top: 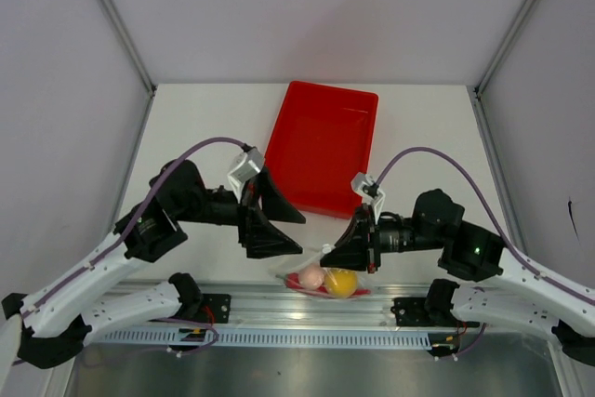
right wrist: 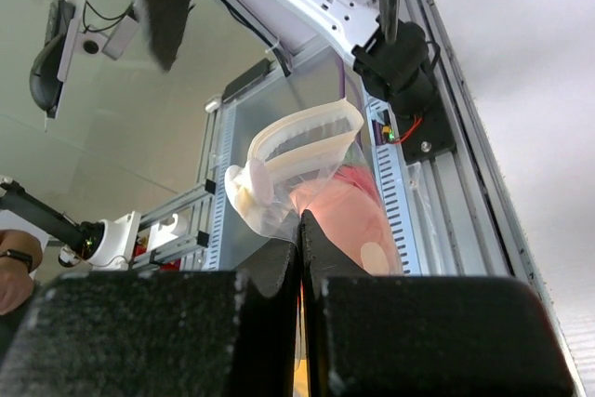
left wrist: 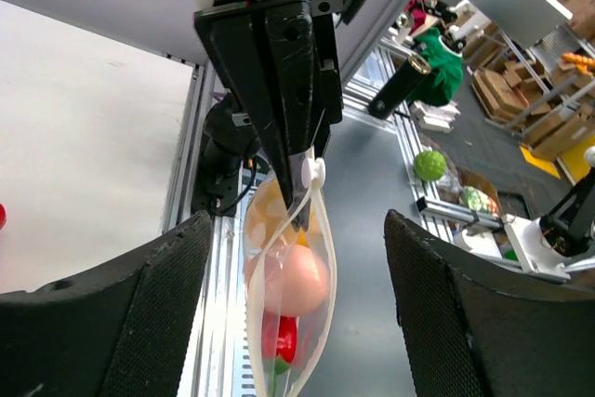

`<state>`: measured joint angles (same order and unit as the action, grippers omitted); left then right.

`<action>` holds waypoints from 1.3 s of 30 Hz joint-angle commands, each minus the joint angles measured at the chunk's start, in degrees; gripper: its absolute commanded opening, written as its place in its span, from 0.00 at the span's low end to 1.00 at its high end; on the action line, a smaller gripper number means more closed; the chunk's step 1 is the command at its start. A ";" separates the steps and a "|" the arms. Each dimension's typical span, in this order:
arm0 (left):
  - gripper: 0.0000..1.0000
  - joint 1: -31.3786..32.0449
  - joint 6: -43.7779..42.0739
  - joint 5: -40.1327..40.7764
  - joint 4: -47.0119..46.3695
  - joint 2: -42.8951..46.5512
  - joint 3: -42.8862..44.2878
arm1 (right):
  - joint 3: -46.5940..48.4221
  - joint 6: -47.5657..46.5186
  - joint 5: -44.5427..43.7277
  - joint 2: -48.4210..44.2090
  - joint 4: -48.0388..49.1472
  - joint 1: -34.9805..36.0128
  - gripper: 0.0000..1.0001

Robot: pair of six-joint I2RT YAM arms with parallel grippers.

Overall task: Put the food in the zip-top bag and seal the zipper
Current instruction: Zip the zipper food storage bag.

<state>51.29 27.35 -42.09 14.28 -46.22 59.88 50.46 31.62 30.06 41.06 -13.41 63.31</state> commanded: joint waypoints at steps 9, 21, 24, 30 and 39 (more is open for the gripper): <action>0.80 4.78 -5.20 2.00 -0.75 -2.74 1.82 | -0.18 2.57 2.28 3.59 5.58 0.41 0.00; 0.69 6.54 -5.91 6.40 0.91 -1.25 0.68 | 1.49 3.10 1.58 7.36 6.20 0.15 0.00; 0.65 7.33 -7.31 8.33 2.24 -0.37 0.15 | 1.57 3.37 1.32 8.07 7.52 0.15 0.00; 0.60 7.86 -7.84 9.56 3.47 -0.10 -0.46 | 1.66 3.98 0.96 8.34 7.96 -0.64 0.00; 0.63 8.74 -8.81 10.00 4.53 -1.86 0.85 | 0.70 4.15 -0.71 7.63 8.58 -0.64 0.00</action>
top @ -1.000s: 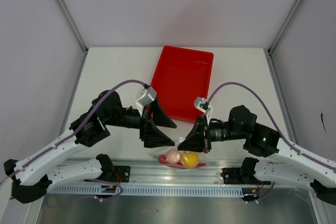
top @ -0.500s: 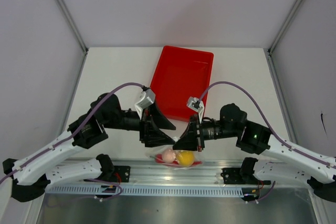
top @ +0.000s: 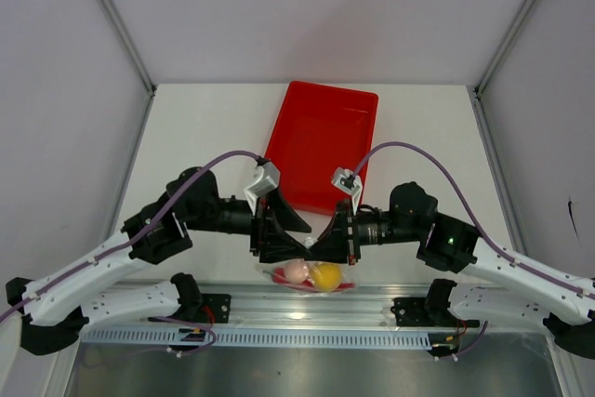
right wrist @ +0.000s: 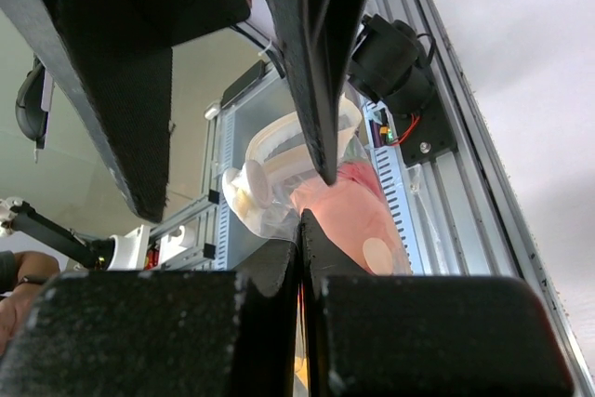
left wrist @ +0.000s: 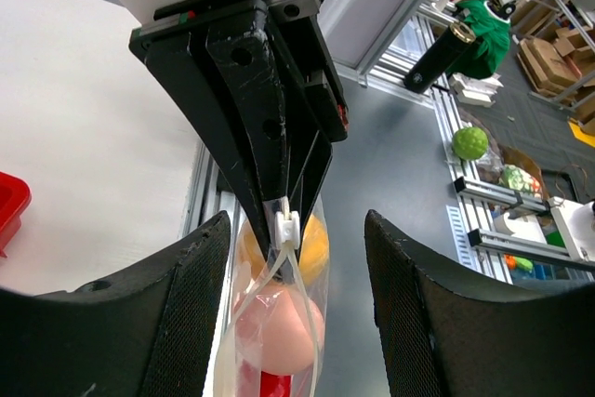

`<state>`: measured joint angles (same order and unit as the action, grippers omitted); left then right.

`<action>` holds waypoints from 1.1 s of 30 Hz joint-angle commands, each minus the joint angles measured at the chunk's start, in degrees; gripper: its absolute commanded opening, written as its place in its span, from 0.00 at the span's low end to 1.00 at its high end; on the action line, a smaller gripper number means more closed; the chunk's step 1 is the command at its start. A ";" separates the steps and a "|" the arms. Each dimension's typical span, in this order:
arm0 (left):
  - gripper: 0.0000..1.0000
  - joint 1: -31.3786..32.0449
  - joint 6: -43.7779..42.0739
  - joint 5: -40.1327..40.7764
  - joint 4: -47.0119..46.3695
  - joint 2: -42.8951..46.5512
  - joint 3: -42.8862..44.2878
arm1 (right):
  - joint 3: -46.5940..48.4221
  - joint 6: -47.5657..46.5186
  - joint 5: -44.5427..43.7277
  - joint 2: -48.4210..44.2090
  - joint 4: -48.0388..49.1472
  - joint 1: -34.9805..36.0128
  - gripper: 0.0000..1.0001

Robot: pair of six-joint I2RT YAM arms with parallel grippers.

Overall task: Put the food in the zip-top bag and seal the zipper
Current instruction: Zip the zipper food storage bag.

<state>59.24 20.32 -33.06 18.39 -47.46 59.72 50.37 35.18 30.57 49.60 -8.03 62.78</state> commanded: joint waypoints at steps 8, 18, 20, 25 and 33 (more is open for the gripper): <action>0.53 1.75 -2.30 1.68 0.77 -1.58 1.53 | 1.05 0.59 -1.39 -1.09 3.29 -0.29 0.00; 0.12 1.75 -2.21 3.44 3.05 -1.06 2.33 | 0.34 0.77 -1.91 -2.41 3.38 -0.38 0.00; 0.04 1.67 -2.12 3.79 3.84 -0.88 2.41 | 0.43 0.33 -2.09 -2.76 2.68 -0.29 0.00; 0.01 1.75 -1.07 4.32 7.44 -2.46 4.78 | 0.43 -0.81 -1.04 -3.02 2.14 -0.21 0.00; 0.01 1.75 1.13 1.60 5.43 -4.04 5.14 | 0.87 -3.10 2.57 -3.72 1.00 0.15 0.30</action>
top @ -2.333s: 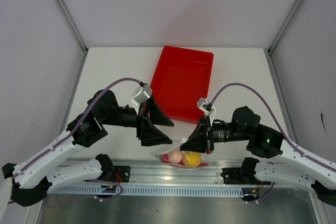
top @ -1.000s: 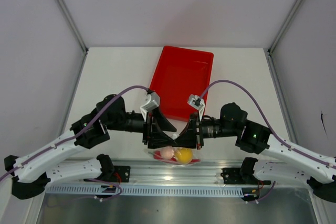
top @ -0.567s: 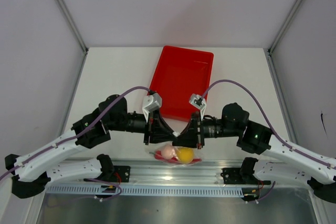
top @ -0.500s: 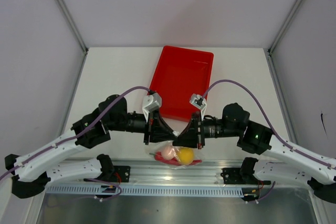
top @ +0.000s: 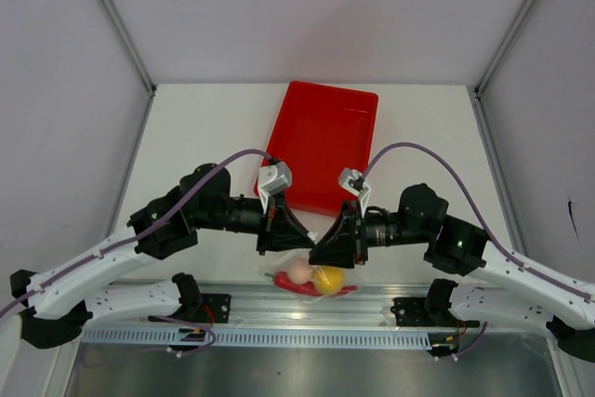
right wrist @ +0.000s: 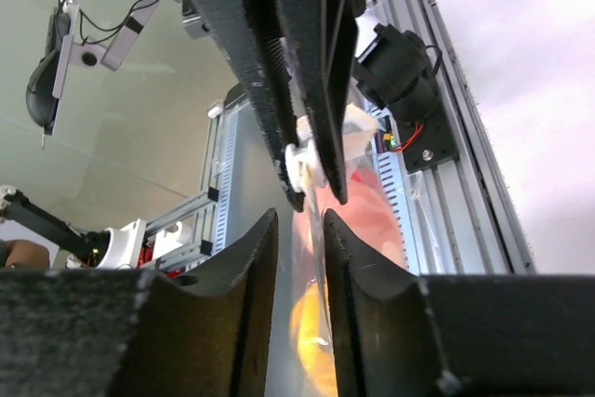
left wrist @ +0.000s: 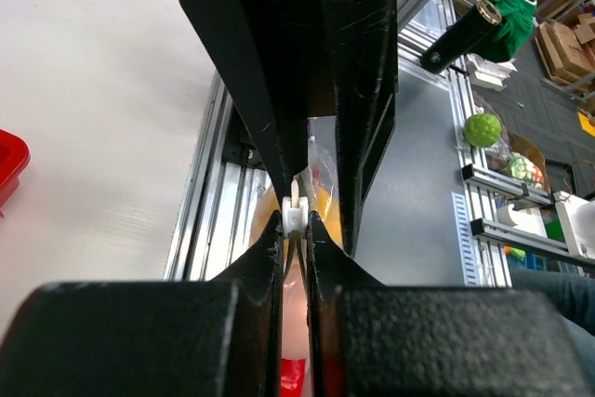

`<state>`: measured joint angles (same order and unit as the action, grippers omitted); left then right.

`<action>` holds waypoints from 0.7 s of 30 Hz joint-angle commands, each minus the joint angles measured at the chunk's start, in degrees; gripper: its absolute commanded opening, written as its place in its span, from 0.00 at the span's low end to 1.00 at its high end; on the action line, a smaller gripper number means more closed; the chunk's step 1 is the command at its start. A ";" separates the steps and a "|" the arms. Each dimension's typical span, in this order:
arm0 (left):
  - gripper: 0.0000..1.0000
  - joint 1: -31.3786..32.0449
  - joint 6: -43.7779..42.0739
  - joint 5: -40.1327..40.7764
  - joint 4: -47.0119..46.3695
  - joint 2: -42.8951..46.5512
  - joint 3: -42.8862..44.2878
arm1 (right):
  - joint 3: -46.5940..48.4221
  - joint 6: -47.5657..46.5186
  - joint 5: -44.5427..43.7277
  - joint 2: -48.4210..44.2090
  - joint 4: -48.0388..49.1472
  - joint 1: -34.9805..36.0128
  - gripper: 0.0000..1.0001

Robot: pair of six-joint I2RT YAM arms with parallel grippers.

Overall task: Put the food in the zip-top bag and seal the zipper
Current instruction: Zip the zipper food storage bag.

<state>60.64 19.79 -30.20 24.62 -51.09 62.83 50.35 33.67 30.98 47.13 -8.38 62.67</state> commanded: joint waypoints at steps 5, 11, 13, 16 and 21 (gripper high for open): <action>0.01 0.35 2.36 -2.06 -1.07 -1.20 2.30 | 0.98 -2.47 3.38 -0.82 1.53 0.17 0.26; 0.01 0.35 2.36 -3.29 -0.80 -1.47 3.17 | 0.45 -2.56 1.89 -0.73 1.88 0.25 0.10; 0.00 0.35 2.27 -3.81 -0.80 -1.73 3.09 | 0.54 -2.73 1.19 -0.90 1.79 0.17 0.03; 0.01 0.35 2.36 -3.73 -1.15 -1.56 2.91 | 0.98 -3.09 0.75 -0.82 0.65 0.17 0.00; 0.38 0.27 2.80 -3.64 -2.47 -0.85 2.21 | 0.63 -2.56 -0.13 -0.99 0.21 0.25 0.00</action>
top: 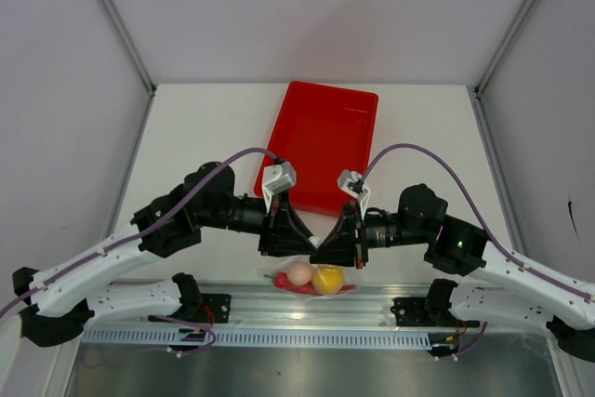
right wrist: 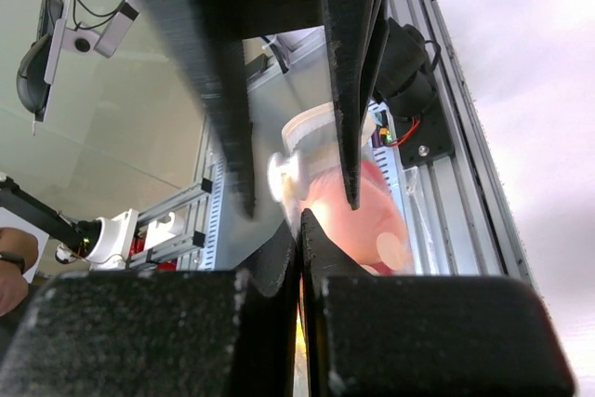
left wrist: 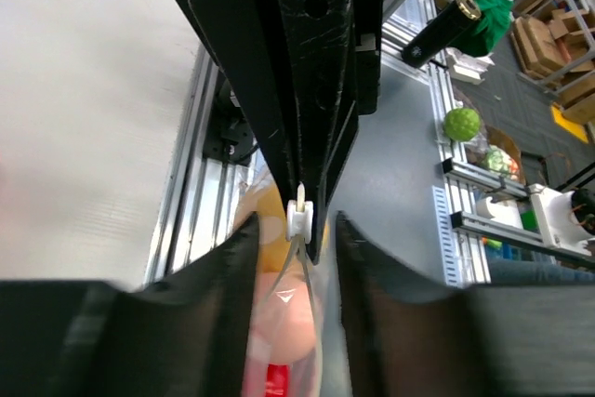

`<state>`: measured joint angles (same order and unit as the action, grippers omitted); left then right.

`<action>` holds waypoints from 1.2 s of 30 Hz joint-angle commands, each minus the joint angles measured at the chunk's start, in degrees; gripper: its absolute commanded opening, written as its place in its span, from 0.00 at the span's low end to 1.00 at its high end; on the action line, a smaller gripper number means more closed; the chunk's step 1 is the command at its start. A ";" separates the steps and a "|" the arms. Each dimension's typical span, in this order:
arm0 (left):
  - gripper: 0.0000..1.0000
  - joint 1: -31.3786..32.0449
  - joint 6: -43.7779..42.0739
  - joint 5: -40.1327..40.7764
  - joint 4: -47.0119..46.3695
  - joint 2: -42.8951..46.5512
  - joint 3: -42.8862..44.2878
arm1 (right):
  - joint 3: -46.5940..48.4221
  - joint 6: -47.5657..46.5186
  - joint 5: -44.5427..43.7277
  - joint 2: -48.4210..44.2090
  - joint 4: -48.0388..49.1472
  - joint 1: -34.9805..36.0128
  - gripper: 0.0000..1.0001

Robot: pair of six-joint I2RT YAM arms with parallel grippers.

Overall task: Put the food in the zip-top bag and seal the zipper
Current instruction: Zip the zipper food storage bag.

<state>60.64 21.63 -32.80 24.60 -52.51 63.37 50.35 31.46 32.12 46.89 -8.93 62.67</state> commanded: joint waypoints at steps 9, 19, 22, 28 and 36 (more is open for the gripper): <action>0.49 0.35 0.52 0.63 -2.45 1.27 1.49 | 0.37 0.18 -1.80 -0.75 1.46 0.34 0.00; 0.42 0.35 0.87 2.03 -2.98 1.10 1.66 | 0.28 0.97 -1.45 0.04 2.34 0.43 0.00; 0.31 0.27 0.96 2.91 -2.80 1.27 1.49 | 0.19 1.06 -1.44 0.21 2.42 0.43 0.00; 0.16 0.35 0.70 4.23 -2.19 1.62 1.49 | 0.10 1.32 -1.62 0.30 2.95 0.52 0.00; 0.01 0.35 0.70 3.27 -1.92 1.27 1.40 | -2.79 2.46 -9.43 -2.15 6.81 0.87 0.00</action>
<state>60.64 22.44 -29.67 23.31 -51.75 63.37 49.21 32.86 27.73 46.78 -7.70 63.00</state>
